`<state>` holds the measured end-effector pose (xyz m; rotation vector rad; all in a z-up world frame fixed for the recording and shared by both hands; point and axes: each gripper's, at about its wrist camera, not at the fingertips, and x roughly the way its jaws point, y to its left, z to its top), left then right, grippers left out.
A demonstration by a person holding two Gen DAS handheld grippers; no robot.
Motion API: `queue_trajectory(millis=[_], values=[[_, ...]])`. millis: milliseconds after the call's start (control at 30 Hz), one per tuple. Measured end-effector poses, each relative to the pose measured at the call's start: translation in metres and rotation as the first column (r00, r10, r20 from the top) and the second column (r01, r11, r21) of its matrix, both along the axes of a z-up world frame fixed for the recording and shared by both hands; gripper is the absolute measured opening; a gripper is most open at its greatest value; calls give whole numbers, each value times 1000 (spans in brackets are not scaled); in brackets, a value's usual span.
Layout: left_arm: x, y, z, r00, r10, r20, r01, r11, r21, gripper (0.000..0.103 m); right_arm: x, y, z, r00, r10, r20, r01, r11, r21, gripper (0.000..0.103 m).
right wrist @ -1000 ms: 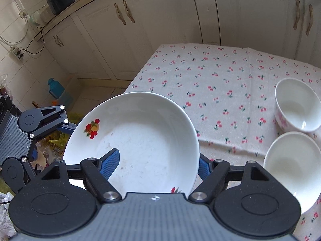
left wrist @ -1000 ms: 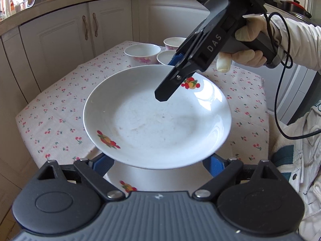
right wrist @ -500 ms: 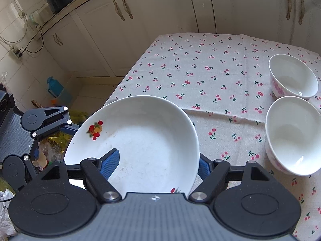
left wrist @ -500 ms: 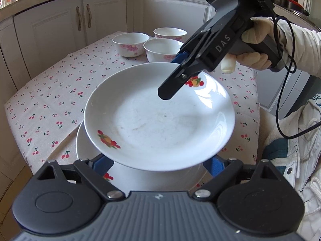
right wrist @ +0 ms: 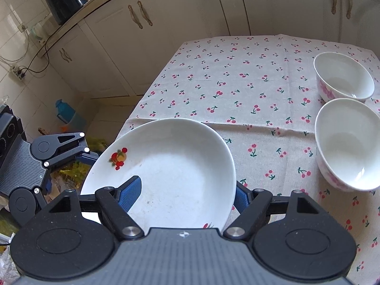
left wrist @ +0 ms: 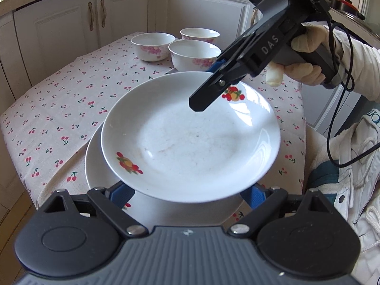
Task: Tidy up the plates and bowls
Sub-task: 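Carry the held plate with the right gripper over the plate stack, then lower the held plate onto the plate stack with the right gripper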
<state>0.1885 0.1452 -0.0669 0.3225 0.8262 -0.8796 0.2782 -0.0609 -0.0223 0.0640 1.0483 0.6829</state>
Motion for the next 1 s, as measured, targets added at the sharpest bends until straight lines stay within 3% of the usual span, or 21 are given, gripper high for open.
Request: queue_trajectory(millis=[1000], values=[[3,7,-4,999,31,-18,-31,1000,2,94,-19,-6,9,997,-72,-12,73,996,45,84]])
